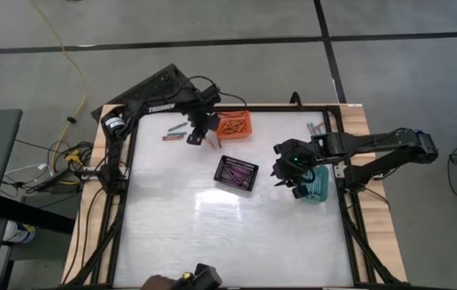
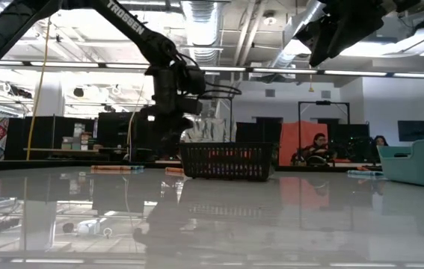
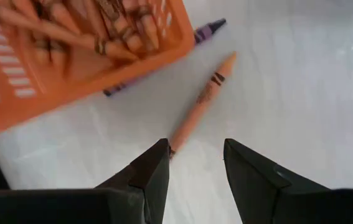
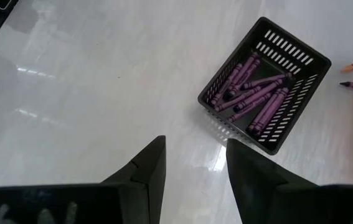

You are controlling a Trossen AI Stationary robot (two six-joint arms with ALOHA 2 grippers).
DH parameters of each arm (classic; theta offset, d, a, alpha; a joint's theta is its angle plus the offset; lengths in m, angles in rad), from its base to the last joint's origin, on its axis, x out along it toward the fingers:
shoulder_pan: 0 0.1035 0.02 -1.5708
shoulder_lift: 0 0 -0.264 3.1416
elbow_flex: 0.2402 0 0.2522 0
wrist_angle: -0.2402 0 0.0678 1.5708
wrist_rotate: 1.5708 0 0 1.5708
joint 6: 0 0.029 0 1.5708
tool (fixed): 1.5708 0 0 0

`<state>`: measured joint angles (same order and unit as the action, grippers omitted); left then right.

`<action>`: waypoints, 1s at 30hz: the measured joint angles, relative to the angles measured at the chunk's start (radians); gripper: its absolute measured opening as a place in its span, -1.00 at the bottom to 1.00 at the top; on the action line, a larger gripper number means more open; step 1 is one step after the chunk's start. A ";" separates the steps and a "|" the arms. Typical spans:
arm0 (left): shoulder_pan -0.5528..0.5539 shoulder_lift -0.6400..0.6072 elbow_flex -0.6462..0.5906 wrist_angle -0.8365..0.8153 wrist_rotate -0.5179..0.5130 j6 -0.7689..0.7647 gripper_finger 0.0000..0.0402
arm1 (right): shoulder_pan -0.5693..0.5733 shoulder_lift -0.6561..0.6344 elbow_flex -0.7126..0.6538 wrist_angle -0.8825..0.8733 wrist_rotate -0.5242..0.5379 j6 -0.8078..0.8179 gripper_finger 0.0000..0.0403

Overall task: Sort crayons
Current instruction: Put the orange crayon into the orange bin

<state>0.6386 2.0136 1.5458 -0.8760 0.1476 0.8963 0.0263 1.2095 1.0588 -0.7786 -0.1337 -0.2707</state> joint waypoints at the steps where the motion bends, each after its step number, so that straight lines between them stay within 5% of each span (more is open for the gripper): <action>1: -0.004 0.000 -0.009 0.021 0.000 0.009 -0.29 | -0.001 0.000 0.000 0.001 0.000 0.000 -0.20; 8: -0.030 0.000 -0.088 0.188 0.005 0.051 -0.29 | -0.001 0.000 0.000 0.009 0.000 0.001 -0.20; 21: -0.034 0.000 -0.177 0.176 0.019 0.060 -0.32 | -0.001 0.000 0.000 0.031 0.000 0.009 -0.20; 30: -0.056 -0.007 -0.221 0.117 0.019 -0.020 -0.73 | -0.001 0.000 0.000 0.034 0.001 0.012 -0.20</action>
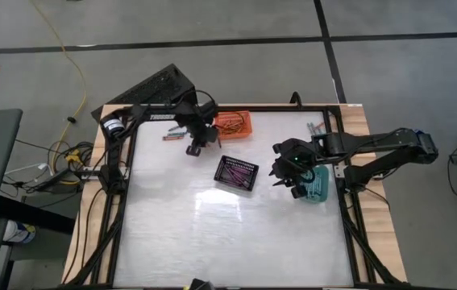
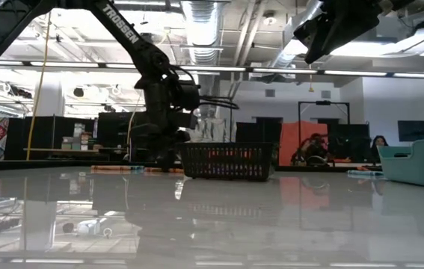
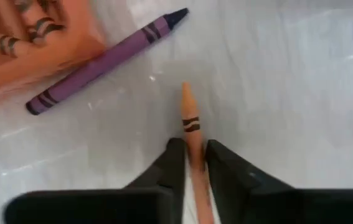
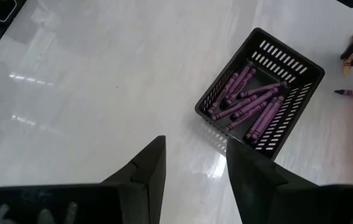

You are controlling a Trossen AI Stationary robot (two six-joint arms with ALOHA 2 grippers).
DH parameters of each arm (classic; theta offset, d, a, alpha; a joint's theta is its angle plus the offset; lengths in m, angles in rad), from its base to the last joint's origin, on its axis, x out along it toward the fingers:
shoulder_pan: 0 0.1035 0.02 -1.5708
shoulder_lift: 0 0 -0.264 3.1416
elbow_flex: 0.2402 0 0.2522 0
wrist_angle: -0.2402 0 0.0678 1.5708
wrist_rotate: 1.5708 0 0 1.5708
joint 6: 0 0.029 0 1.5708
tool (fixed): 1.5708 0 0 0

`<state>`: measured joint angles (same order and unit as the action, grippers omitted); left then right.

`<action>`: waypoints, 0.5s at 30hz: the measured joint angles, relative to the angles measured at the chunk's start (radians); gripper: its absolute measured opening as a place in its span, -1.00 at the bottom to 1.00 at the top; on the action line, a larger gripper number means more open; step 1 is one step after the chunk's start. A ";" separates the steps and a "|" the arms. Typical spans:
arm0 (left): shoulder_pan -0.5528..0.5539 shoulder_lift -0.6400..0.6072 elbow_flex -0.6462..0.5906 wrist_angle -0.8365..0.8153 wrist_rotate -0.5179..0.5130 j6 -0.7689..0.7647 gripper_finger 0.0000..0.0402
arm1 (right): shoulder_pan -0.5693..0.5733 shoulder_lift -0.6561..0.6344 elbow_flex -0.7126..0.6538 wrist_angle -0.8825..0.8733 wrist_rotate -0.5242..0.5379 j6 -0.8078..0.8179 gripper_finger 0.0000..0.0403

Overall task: Sort crayons
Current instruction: Put the orange crayon into the orange bin

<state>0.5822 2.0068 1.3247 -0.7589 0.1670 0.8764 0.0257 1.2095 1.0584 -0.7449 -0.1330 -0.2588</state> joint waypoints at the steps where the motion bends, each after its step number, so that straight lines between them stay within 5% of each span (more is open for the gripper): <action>1: -0.006 0.000 0.000 -0.010 -0.005 -0.005 -0.81 | 0.000 0.000 0.000 0.000 0.000 0.000 -0.20; 4: -0.029 0.001 0.001 -0.035 -0.017 -0.019 -0.95 | 0.000 0.000 0.000 0.002 0.000 0.001 -0.20; 15: -0.114 -0.113 0.049 -0.136 -0.027 -0.057 -0.99 | 0.001 0.000 0.000 -0.006 0.004 0.019 -0.20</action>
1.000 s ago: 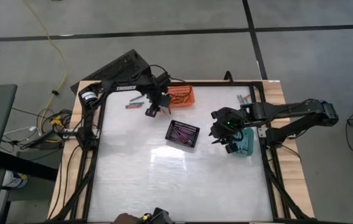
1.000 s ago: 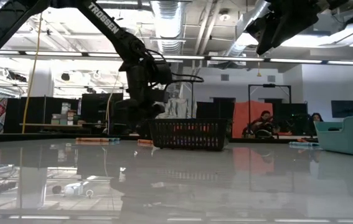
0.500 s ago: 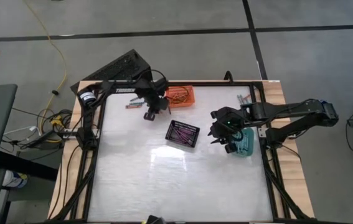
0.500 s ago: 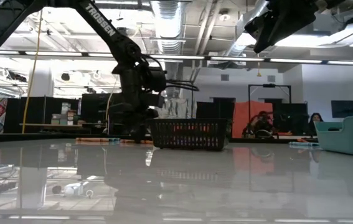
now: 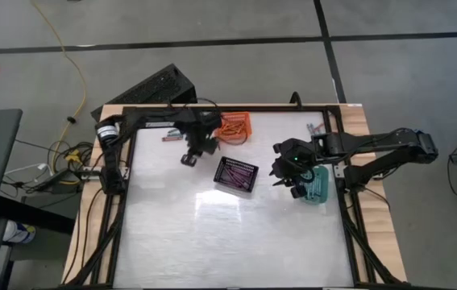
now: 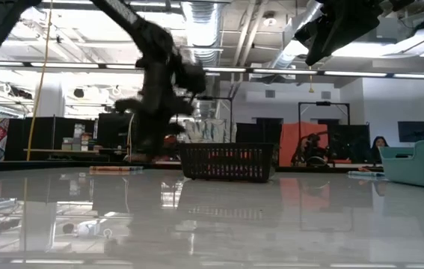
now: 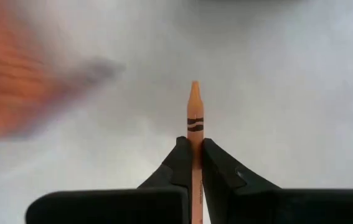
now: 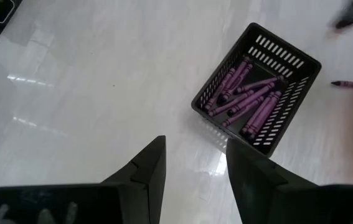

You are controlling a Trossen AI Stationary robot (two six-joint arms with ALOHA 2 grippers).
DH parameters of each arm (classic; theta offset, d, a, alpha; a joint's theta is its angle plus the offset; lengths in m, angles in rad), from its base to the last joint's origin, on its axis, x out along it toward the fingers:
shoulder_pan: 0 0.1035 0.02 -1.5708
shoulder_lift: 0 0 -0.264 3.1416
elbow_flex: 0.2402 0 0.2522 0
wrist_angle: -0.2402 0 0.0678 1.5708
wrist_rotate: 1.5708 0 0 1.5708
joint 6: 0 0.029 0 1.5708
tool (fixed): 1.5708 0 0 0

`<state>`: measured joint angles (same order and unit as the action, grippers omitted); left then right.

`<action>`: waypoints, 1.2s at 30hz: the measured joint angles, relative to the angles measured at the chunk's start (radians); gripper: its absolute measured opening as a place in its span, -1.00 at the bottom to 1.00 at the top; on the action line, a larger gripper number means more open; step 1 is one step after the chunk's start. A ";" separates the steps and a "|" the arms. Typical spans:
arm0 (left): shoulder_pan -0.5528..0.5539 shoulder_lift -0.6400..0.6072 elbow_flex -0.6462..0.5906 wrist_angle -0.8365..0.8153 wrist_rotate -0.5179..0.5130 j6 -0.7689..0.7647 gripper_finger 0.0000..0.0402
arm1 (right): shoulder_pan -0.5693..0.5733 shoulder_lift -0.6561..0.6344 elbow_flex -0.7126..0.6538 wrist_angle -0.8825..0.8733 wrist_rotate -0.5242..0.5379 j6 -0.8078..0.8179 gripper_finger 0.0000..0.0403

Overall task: Sort crayons
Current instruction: Put the orange crayon into the orange bin

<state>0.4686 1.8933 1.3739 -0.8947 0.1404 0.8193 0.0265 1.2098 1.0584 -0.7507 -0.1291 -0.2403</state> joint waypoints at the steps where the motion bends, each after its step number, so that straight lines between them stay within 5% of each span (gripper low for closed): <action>1: -0.005 -0.020 0.012 0.003 -0.007 -0.001 -0.99 | 0.000 0.000 0.000 0.000 0.000 -0.001 -0.20; 5: -0.018 -0.073 0.065 0.033 -0.015 -0.002 -1.00 | 0.000 0.000 0.000 0.003 0.000 -0.017 -0.20; 17: -0.002 -0.023 0.195 0.478 -0.007 -0.030 -1.00 | 0.000 0.000 0.000 -0.001 0.000 -0.015 -0.20; 36: 0.095 0.160 0.254 0.495 0.065 -0.141 -0.97 | 0.000 0.000 0.000 -0.023 0.000 -0.012 -0.20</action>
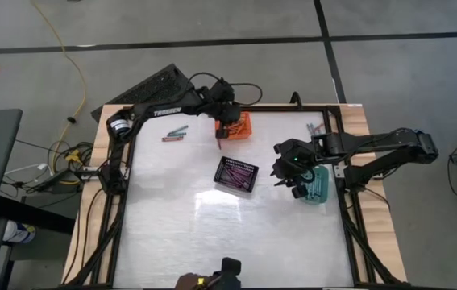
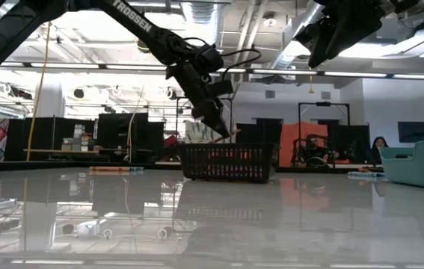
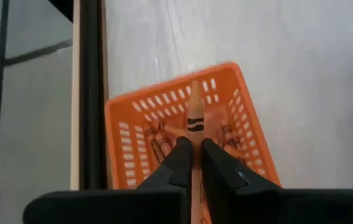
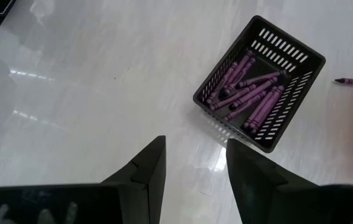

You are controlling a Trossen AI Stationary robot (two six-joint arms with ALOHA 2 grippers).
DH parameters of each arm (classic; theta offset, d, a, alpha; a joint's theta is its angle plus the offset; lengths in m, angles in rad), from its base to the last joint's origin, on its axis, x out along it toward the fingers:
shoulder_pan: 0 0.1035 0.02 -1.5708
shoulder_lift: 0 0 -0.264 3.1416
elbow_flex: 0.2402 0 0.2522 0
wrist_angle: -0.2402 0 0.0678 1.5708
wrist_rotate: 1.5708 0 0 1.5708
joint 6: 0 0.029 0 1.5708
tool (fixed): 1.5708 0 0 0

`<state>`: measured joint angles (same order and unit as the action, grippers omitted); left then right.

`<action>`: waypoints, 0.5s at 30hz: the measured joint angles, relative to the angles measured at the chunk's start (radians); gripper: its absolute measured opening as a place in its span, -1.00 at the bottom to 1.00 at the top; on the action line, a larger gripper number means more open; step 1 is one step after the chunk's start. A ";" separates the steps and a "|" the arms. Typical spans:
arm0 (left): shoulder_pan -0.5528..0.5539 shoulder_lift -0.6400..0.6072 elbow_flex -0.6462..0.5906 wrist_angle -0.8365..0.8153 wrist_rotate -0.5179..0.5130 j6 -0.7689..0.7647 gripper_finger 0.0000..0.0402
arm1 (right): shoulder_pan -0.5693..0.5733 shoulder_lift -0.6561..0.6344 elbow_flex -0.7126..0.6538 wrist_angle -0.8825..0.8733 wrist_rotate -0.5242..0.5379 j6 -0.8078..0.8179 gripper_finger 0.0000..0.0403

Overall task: Sort crayons
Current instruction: Put the orange crayon into the orange bin

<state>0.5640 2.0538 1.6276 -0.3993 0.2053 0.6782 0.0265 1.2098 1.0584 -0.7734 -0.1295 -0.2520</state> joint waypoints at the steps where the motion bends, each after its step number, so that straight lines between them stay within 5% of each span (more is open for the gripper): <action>1: 0.000 0.005 0.001 0.008 0.001 0.005 -0.97 | 0.000 0.000 0.000 0.000 0.000 0.000 -0.20; 10: 0.000 0.011 0.001 -0.002 0.023 -0.007 -0.94 | 0.000 0.000 0.000 0.001 0.000 0.000 -0.20; 15: 0.000 0.011 0.001 -0.003 0.022 -0.028 -0.76 | 0.000 0.000 0.000 0.002 0.000 0.002 -0.20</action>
<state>0.5640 2.0647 1.6283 -0.4019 0.2271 0.6501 0.0265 1.2098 1.0584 -0.7719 -0.1295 -0.2495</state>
